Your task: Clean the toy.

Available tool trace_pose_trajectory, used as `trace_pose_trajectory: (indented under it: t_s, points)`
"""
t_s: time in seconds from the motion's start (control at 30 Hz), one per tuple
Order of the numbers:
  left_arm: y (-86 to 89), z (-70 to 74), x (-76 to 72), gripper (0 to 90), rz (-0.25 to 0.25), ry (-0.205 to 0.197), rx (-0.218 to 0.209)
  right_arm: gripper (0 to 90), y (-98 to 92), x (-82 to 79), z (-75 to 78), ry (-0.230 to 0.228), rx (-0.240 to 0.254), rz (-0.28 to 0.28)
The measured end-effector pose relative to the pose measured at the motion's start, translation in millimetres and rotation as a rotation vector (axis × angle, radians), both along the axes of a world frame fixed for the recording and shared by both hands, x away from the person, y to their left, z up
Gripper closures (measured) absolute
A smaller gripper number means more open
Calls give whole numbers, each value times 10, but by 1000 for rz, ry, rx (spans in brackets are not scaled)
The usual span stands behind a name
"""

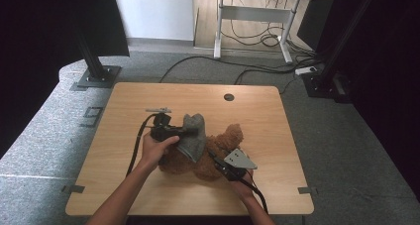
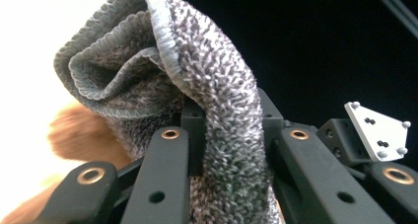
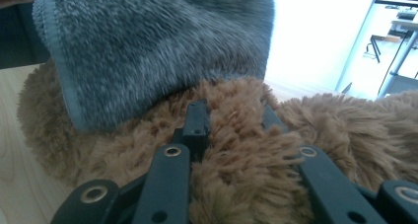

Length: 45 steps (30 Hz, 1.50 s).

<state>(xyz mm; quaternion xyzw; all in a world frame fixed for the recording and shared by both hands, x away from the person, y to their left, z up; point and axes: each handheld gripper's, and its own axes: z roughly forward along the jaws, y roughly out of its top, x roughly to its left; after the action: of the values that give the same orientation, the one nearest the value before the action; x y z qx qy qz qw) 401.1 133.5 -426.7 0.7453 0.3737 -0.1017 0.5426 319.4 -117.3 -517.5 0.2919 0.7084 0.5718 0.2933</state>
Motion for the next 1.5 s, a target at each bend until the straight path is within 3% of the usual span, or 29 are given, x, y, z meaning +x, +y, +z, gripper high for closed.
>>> trace_pose_trajectory:
  t_s: [0.1,0.23,0.37,0.5,0.67,0.9,1.07,1.27,1.5]
  points:
    - [-206,-49,25,736,-19,8,47,714,-5,10,-6,5,5,0]
    - [-511,-234,39,740,-65,36,134,713,-6,13,-13,10,-1,-5]
    - [-494,-297,73,751,-52,76,148,711,-28,14,-53,16,-17,-15]
    - [-296,-289,69,762,-6,73,189,712,-2,-6,-49,-5,-42,-24]
    - [55,-247,24,764,39,60,200,712,15,-39,-47,-29,-60,-32]
    - [608,-306,36,764,136,105,143,712,19,-81,-55,-47,-72,-42]
    - [873,-330,-6,764,180,101,148,711,27,-95,-59,-58,-80,-48]
    - [1206,-511,-99,765,236,131,172,712,23,-119,-62,-66,-85,-55]
    - [1285,-787,-248,764,205,179,161,713,26,-130,-72,-63,-74,-62]
